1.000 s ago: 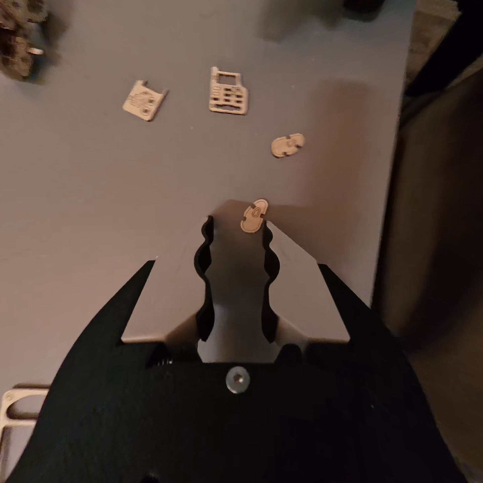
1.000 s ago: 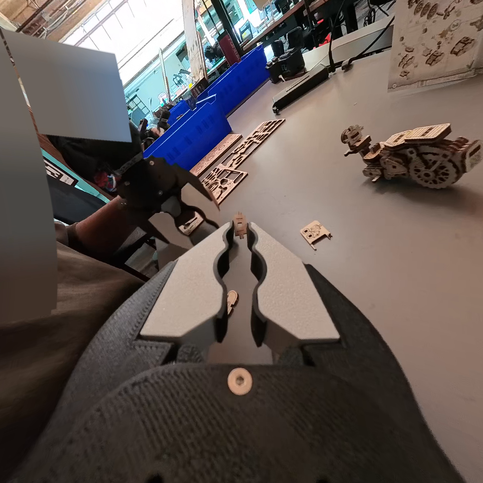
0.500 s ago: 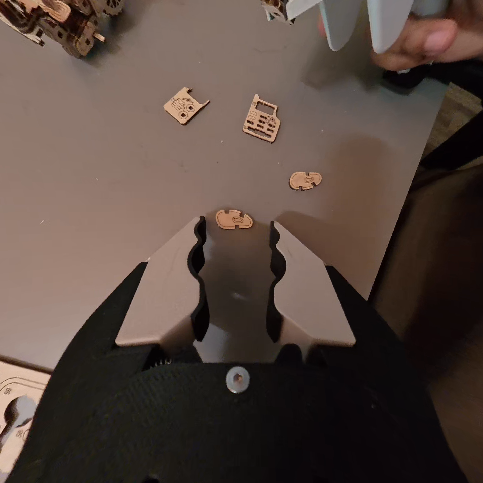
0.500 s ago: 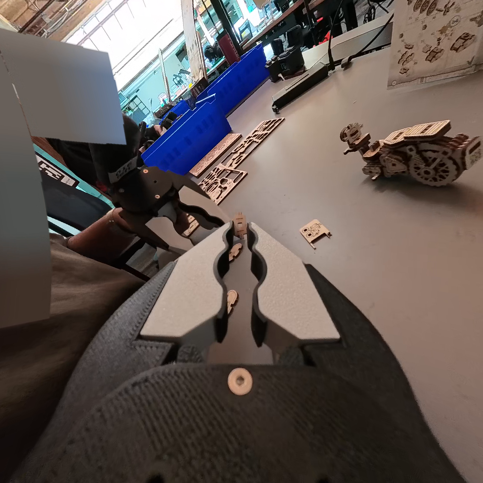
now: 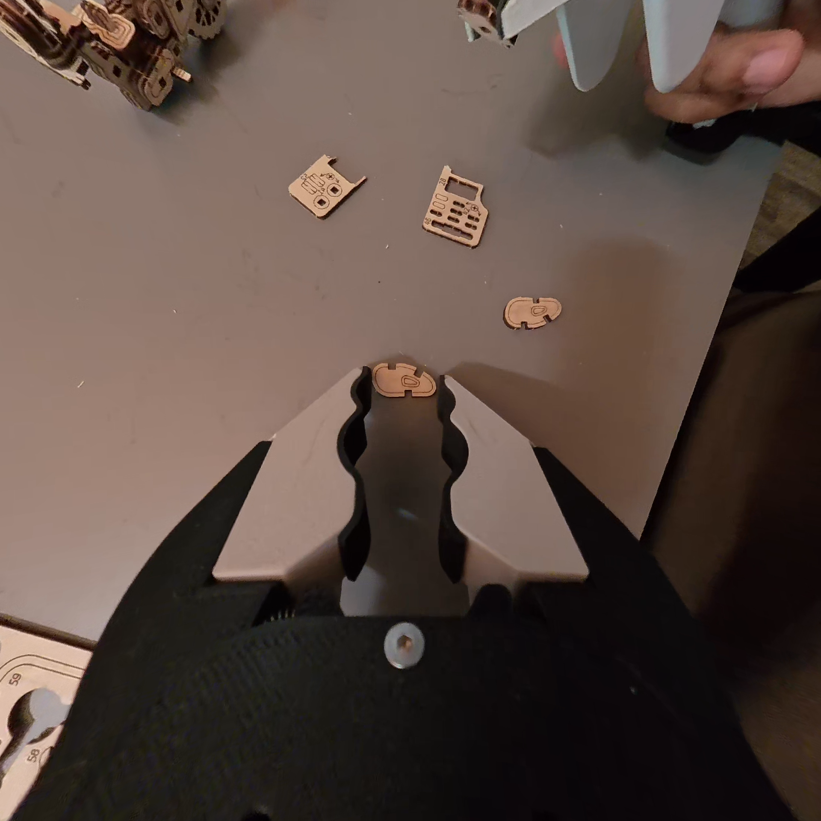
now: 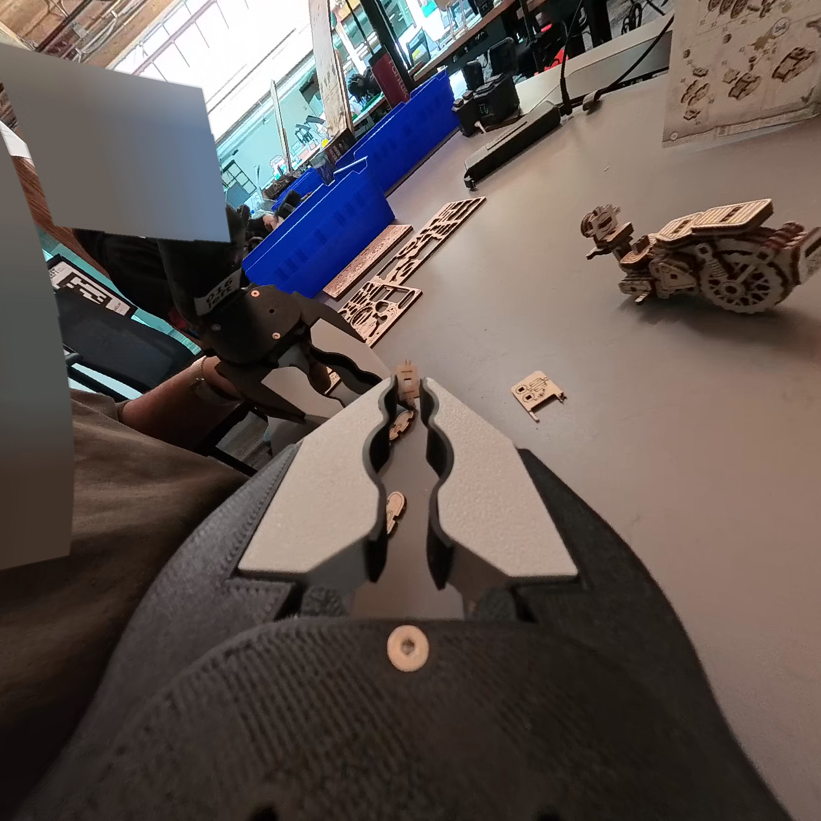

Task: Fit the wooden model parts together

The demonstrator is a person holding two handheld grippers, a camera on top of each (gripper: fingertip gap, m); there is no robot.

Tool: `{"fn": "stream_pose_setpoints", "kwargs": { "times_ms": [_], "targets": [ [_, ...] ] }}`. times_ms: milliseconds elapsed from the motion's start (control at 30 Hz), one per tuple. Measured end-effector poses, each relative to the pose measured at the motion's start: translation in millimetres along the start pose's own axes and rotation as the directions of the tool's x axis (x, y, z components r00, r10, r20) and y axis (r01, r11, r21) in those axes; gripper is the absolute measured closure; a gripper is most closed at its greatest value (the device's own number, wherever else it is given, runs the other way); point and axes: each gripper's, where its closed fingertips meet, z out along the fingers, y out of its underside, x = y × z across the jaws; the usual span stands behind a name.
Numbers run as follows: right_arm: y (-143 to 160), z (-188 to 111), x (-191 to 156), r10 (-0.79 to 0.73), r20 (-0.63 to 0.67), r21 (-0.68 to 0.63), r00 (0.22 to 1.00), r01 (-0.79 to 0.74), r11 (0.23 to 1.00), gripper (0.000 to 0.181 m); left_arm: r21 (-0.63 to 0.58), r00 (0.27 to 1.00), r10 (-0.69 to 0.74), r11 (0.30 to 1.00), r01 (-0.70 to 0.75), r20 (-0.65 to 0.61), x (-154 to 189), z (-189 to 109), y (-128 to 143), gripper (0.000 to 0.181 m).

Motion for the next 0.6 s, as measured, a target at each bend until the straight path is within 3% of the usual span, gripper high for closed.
{"fn": "stream_pose_setpoints", "kwargs": {
  "times_ms": [200,367,600],
  "targets": [
    [2.2,1.5,-1.6,0.001,0.011,-0.01,1.0,-0.001,1.0,0.174,0.034,0.999,0.0,0.999,0.002,-0.05,5.0,-0.8,-1.5,0.154],
    [6.5,5.3,-18.9,0.031,0.123,-0.032,0.992,-0.027,0.999,0.174,0.203,0.94,-0.123,0.96,0.194,-0.318,25.4,-20.6,-23.7,0.154],
    [19.8,8.6,-52.0,0.222,0.359,-0.146,0.907,-0.18,0.973,0.174,0.332,0.774,-0.105,0.861,0.384,-0.624,49.8,-58.0,-55.1,0.154]
  ]
}}
